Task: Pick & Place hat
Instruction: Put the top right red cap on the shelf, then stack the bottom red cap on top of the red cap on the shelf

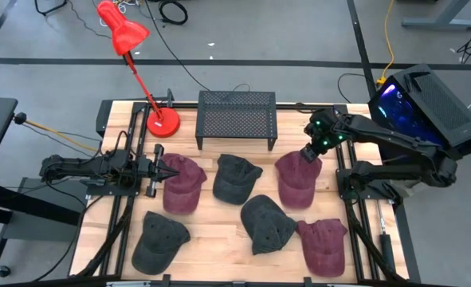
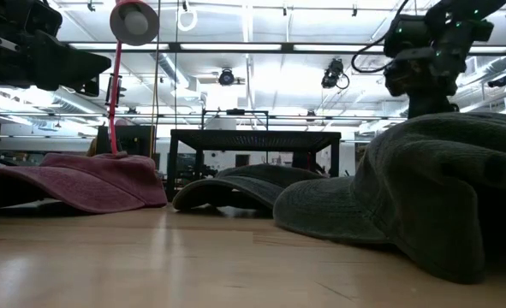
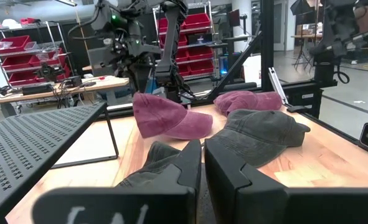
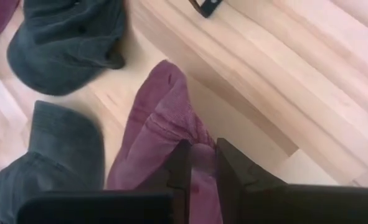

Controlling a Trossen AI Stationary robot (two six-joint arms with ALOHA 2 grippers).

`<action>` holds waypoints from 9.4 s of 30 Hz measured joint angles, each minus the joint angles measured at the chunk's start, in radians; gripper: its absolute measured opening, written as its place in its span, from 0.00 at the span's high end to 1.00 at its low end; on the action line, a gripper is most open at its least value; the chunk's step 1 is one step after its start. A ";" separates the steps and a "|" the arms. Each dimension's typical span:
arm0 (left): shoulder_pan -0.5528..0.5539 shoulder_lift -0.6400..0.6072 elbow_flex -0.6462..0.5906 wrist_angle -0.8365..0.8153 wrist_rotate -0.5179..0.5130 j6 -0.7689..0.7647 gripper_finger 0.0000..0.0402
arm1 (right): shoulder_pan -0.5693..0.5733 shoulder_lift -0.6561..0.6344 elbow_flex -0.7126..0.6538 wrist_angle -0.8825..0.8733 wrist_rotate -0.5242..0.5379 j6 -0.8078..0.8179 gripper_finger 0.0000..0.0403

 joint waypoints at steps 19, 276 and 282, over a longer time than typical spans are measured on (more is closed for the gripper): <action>0.000 0.000 0.000 0.000 0.000 0.000 0.93 | 0.013 -0.030 0.199 -0.152 0.002 -0.117 0.90; 0.000 0.000 0.000 0.000 0.000 0.000 0.93 | 0.922 0.219 -0.234 0.275 -0.313 -0.110 0.41; 0.000 0.000 0.000 0.000 0.000 0.000 0.93 | 0.922 0.219 -0.257 0.333 -0.331 -0.101 0.43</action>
